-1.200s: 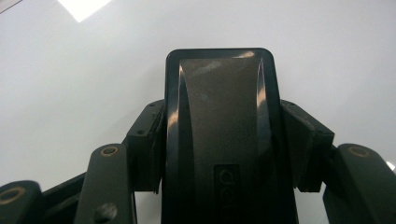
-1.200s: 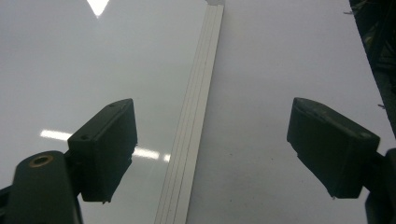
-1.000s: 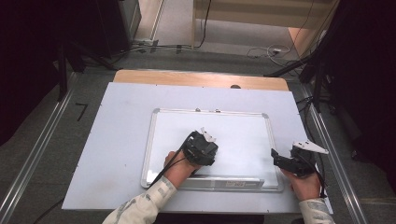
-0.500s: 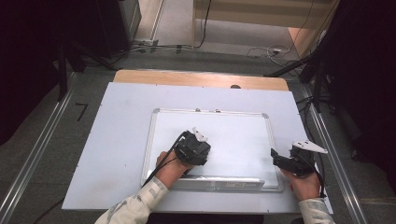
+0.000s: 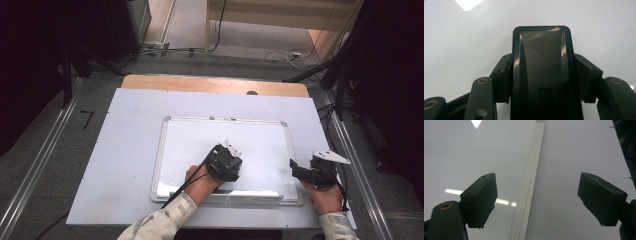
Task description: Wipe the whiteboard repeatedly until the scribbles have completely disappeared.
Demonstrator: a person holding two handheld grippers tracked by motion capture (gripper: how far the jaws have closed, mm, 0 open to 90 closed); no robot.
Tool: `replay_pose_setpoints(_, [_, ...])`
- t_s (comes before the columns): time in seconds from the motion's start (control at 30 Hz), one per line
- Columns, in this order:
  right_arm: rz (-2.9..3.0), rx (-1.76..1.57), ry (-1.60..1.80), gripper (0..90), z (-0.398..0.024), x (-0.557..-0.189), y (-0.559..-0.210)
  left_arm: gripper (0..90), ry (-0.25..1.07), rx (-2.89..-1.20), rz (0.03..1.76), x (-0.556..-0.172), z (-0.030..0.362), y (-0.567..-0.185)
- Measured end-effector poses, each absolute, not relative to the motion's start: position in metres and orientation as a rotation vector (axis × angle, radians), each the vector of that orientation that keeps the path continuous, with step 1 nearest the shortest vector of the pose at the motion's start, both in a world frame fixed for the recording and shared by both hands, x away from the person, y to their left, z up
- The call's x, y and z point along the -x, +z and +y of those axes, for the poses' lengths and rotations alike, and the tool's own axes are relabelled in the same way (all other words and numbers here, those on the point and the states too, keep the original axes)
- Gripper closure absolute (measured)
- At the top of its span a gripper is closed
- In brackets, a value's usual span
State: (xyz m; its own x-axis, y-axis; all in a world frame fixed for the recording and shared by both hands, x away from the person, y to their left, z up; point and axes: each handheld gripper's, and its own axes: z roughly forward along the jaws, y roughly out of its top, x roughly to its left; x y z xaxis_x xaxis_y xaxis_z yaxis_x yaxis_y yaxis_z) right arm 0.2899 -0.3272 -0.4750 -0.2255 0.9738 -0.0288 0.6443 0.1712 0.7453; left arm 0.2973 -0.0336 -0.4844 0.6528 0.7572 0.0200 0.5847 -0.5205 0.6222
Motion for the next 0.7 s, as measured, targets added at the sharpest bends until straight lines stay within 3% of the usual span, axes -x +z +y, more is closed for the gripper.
replay_pose_setpoints(0.7, [1.939, -1.52, 0.84, 14.7, -0.328, -0.29, -0.475, 41.0, 0.366, -2.308, 0.932, -0.303, -0.087, -0.485])
